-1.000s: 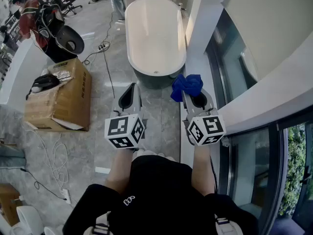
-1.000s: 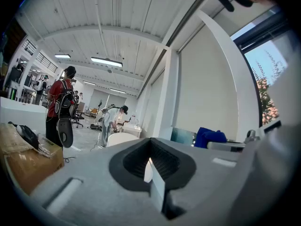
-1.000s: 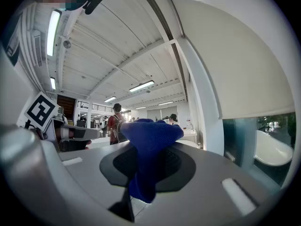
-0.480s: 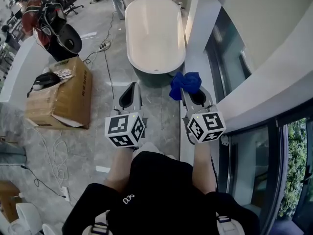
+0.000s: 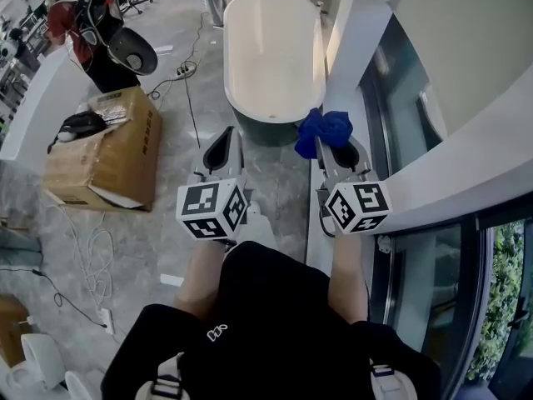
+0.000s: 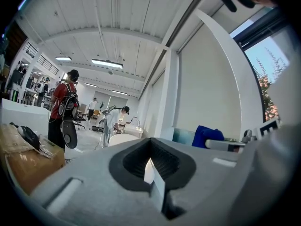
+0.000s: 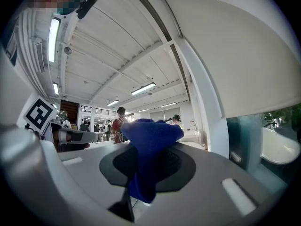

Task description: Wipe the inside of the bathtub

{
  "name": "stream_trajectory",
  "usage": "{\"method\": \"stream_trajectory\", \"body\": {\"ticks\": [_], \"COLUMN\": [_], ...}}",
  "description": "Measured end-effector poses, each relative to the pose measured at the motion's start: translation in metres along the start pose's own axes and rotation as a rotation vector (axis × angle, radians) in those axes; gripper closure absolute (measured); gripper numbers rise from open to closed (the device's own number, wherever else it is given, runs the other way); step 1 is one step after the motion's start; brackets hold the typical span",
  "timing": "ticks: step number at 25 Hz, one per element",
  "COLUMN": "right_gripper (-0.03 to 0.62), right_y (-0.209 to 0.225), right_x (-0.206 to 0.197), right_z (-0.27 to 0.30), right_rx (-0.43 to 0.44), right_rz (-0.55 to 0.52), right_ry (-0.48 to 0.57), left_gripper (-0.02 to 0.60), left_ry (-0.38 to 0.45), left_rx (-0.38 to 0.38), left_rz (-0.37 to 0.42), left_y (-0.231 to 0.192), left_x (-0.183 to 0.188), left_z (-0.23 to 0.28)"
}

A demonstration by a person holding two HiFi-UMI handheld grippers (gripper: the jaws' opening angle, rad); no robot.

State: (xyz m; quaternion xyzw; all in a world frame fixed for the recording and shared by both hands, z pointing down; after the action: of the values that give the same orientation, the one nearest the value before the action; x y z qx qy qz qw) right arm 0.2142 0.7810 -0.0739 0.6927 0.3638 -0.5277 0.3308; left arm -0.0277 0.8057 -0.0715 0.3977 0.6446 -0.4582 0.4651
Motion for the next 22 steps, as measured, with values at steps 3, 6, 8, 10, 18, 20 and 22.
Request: {"method": "stream_trajectory", "body": {"ticks": [3,6,8,10,18,20,22], "right_gripper": [0.516,0.516,0.516,0.516,0.516,0.516,0.516], "right_y": [0.009,0.022,0.027,0.035,0.079,0.086,0.091], "right_x": [-0.005,-0.016,-0.025,-0.036,-0.085,-0.093,-0.101], "right_z": [0.018,0.050,0.080,0.114,0.267,0.312,0.356], "right_rx": [0.014,0.018,0.025,0.030,0.041,0.061,0.080], "right_rz": [0.016,0.035,0.031,0.020,0.065,0.063,0.057], "right_ry": [-0.005,0.007,0.009,0.000,-0.086,-0.080,-0.081], "left_gripper": [0.580,0.580,0.580,0.580,0.580,0.580,0.580], "left_ry": [0.006,0.025,0.036,0.047,-0.003,-0.010,-0.018], "left_rx": [0.005,-0.006,-0.006,0.004,0.013,0.017,0.034], "left_rz": [-0.016,-0.004,-0.008,-0.027,0.043,0.031,0.023], "left_y": [-0.009,-0.024,-0.044,-0.069,-0.142,-0.167,-0.196], "left_x": [-0.004,-0.008,-0.011,-0.016,-0.026,-0.027,-0.025], "left_z": [0.017,0.045,0.069,0.099,0.237,0.276,0.310]}}
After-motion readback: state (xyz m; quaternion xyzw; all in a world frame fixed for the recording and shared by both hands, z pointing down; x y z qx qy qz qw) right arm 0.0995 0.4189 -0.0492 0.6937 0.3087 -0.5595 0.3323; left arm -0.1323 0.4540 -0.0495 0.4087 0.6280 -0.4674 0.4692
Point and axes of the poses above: the fingertips, and each gripper's own axes: z forward along the fingers, y to its right, x out of its top, the point moved 9 cm from there along -z, backward along the fingers, and after that the axes turned 11 degrees about y, right-handed, at the moved point
